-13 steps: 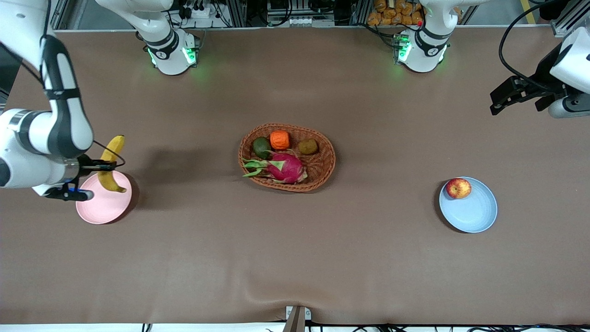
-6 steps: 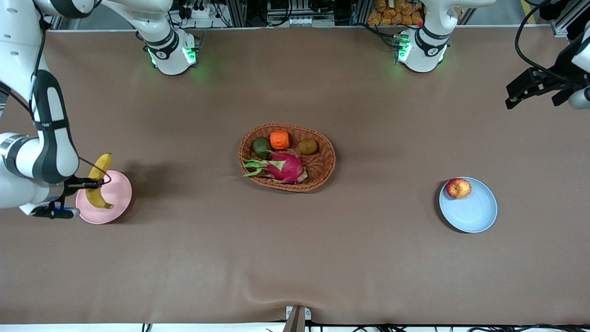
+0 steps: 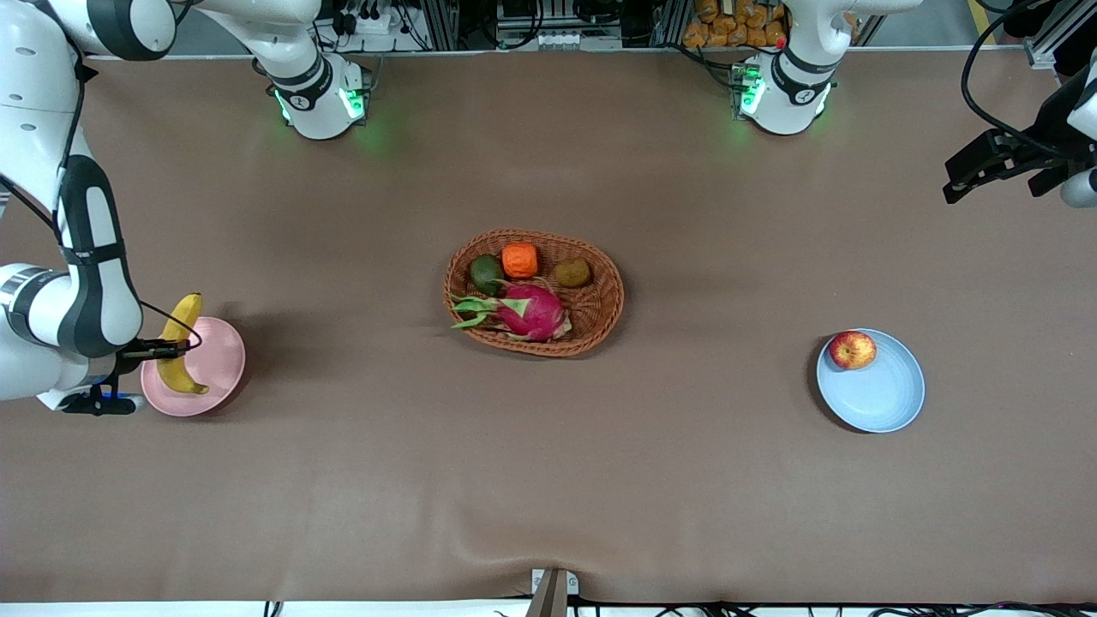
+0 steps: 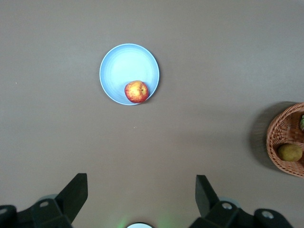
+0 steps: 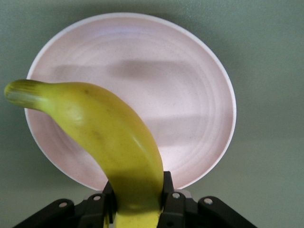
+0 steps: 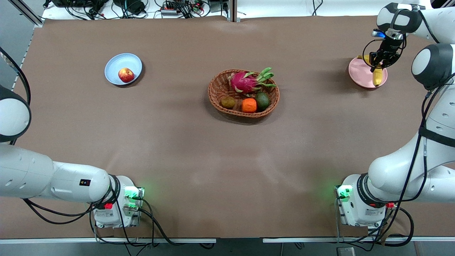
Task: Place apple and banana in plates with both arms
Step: 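Lower the banana onto the pink plate with the right gripper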
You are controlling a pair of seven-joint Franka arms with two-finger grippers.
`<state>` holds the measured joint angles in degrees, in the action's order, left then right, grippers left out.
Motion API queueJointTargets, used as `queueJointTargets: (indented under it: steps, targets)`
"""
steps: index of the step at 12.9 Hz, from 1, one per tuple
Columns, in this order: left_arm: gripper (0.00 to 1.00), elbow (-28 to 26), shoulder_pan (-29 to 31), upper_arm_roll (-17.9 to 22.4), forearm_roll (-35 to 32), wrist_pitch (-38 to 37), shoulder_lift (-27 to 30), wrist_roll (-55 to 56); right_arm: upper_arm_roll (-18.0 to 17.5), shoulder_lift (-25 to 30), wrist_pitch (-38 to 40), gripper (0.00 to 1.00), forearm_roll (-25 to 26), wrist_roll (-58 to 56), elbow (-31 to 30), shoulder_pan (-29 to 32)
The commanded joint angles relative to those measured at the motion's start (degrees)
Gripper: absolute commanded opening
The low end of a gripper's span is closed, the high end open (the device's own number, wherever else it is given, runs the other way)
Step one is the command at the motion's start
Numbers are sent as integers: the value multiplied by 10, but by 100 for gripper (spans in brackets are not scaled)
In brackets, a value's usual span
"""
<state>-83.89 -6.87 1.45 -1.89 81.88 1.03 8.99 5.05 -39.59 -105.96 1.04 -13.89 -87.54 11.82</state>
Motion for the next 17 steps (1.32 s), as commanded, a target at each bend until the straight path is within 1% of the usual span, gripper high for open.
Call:
queueJointTargets:
  steps: [1, 2, 5, 6, 8, 10, 12, 17]
  targets:
    - [100, -33, -8, 6, -11, 0, 27, -4, -12, -11, 8, 54, 4, -24, 18, 15]
    - [100, -32, -12, 7, -11, 0, 28, -4, -12, -11, -3, 100, 5, -32, 18, 14]
    - [100, -33, -8, 0, -10, 8, 25, -5, -12, 1, 12, 100, 5, -33, 18, 7]
    - [100, -33, -7, -5, -4, 8, 24, -5, -14, 14, 25, 100, 5, -33, 18, 3]
    - [100, -36, -5, -6, 6, 23, 21, -5, -15, 67, 65, 100, 5, -28, 16, -23]
    - [100, -36, -4, -6, 8, 22, 24, -4, -15, 110, 73, 100, 5, -24, 5, -43]
    - [100, -35, -3, -6, 14, 24, 24, -5, -15, 163, 71, 100, 4, -21, -32, -61]
    - [100, -34, -3, -5, 28, 45, 19, -5, -15, 317, 70, 100, 4, 24, -130, -109]
